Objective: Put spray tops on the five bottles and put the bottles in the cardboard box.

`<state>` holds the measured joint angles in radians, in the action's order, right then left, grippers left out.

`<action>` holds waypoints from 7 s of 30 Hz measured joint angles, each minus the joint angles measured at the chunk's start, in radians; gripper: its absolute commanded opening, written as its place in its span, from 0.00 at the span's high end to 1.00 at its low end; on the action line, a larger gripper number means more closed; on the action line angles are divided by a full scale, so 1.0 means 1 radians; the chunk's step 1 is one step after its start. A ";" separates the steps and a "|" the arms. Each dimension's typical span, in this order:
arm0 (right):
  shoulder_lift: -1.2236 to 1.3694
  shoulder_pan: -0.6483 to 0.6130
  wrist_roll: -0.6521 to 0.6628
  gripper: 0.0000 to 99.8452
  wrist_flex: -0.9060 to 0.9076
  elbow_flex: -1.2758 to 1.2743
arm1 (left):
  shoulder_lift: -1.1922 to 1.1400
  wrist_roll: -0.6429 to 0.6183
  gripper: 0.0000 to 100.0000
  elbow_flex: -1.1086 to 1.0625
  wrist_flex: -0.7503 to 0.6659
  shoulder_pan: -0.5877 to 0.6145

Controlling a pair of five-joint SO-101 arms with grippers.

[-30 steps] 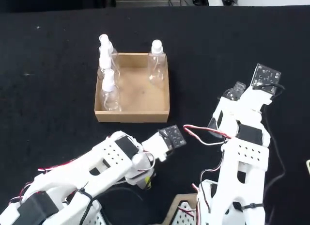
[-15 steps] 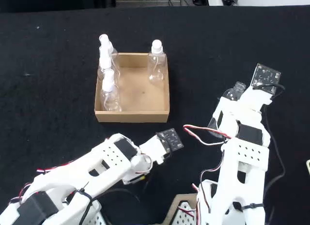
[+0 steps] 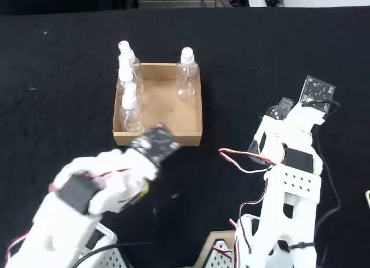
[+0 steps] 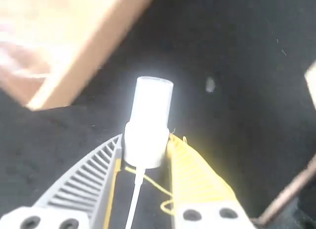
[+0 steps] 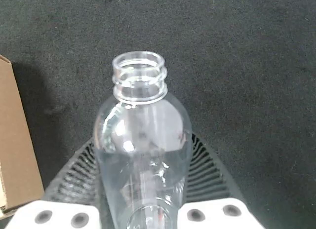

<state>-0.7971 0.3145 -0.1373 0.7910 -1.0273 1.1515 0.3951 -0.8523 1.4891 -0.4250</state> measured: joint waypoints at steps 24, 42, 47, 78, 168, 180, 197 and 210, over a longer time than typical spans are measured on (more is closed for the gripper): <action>-0.525 -0.508 0.135 0.99 0.025 -0.051 | 0.215 -0.396 0.97 0.330 -0.620 0.334; -0.433 -0.752 0.149 0.99 -0.364 -0.118 | 0.114 -0.540 0.97 0.305 -1.165 0.302; -0.433 -0.753 0.149 0.99 -0.523 -0.238 | 0.074 -0.543 0.97 0.292 -1.217 0.295; -0.433 -0.809 0.155 0.99 -0.609 -0.302 | 0.063 -0.666 0.97 0.227 -1.227 -0.040; 0.562 0.054 0.187 0.99 -1.381 -0.221 | -0.063 -0.646 0.70 -0.603 -1.344 0.724; 0.957 0.210 0.218 0.99 -1.817 -0.213 | -0.063 -0.644 0.70 -0.609 -1.344 0.724; 1.036 0.215 0.218 0.84 -1.887 -0.210 | -0.063 -0.644 0.70 -0.609 -1.344 0.724; 1.036 0.215 0.226 0.69 -1.887 -0.210 | -0.063 -0.644 0.70 -0.609 -1.344 0.724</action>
<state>0.2386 0.5294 0.0882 -1.0963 -1.2375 1.0886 -0.2493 -1.4615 0.1450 0.2992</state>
